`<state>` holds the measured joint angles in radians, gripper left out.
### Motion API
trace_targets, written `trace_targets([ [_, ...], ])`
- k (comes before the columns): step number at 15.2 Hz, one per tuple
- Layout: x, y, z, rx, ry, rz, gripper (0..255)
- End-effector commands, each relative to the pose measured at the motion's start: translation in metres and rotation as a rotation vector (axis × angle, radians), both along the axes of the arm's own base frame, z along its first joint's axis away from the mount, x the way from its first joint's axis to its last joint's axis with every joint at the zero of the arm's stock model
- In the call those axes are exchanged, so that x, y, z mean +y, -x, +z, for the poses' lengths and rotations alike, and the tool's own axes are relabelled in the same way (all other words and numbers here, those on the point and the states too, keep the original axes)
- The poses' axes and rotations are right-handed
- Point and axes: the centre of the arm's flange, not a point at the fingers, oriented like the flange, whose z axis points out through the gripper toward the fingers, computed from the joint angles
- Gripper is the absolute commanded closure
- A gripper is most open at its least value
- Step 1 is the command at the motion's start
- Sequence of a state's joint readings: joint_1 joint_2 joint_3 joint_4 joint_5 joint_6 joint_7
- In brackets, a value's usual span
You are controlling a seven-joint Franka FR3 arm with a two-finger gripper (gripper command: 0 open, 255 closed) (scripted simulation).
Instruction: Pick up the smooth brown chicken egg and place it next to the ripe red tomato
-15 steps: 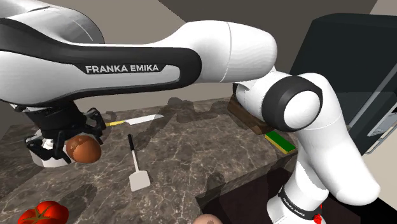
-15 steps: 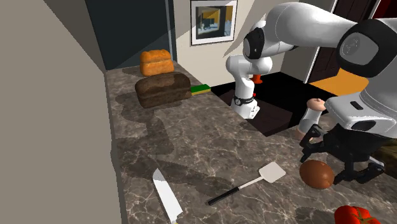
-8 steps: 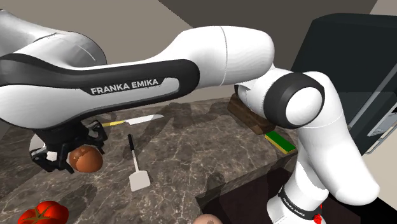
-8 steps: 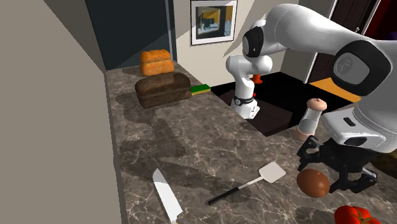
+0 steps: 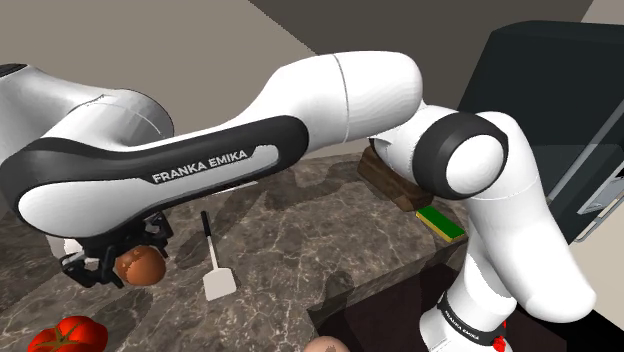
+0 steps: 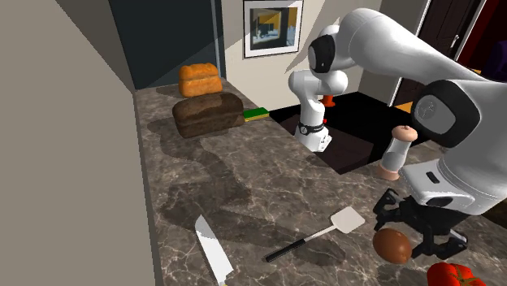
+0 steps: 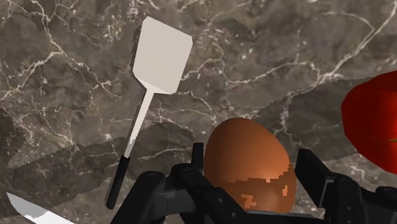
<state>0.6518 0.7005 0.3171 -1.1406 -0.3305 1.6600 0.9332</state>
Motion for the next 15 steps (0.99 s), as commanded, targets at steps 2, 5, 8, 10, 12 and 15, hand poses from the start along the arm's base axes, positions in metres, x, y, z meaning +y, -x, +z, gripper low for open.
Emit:
trace_targets([
  [2,0.000,0.000,-0.016,-0.001,-0.001,0.000,255],
  [5,0.000,0.000,-0.032,-0.001,-0.001,0.000,255],
  [8,0.000,0.000,-0.048,-0.001,-0.001,0.000,255],
  [10,0.000,0.000,-0.054,-0.001,-0.001,0.000,255],
  [12,0.000,0.000,-0.054,-0.001,-0.001,0.000,255],
  [15,0.000,0.000,-0.054,-0.001,-0.001,0.000,255],
])
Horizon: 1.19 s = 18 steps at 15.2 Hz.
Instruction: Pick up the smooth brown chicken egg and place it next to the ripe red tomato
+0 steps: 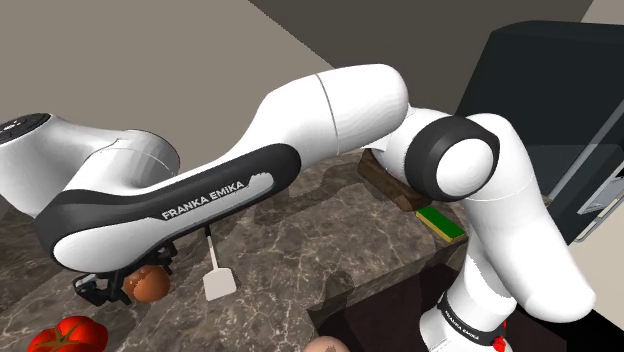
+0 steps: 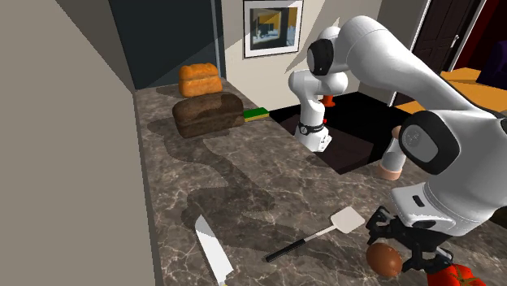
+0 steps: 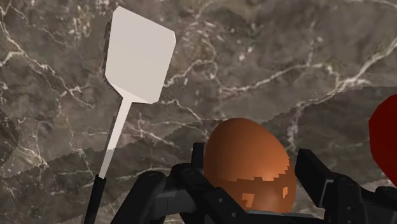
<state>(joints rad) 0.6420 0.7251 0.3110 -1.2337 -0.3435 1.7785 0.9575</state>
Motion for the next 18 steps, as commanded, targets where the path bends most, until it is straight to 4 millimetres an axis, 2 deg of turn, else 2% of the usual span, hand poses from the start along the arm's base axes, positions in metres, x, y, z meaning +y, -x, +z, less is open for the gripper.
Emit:
trace_targets([
  [1,0.000,0.001,-0.003,0.004,0.002,0.001,255],
  [2,0.000,0.001,-0.002,0.004,0.002,0.001,0],
  [7,0.000,0.001,-0.003,0.004,0.002,0.002,0],
  [11,0.010,0.001,0.047,0.004,0.002,0.001,0],
  [18,0.010,0.001,0.047,0.004,0.002,0.002,0],
])
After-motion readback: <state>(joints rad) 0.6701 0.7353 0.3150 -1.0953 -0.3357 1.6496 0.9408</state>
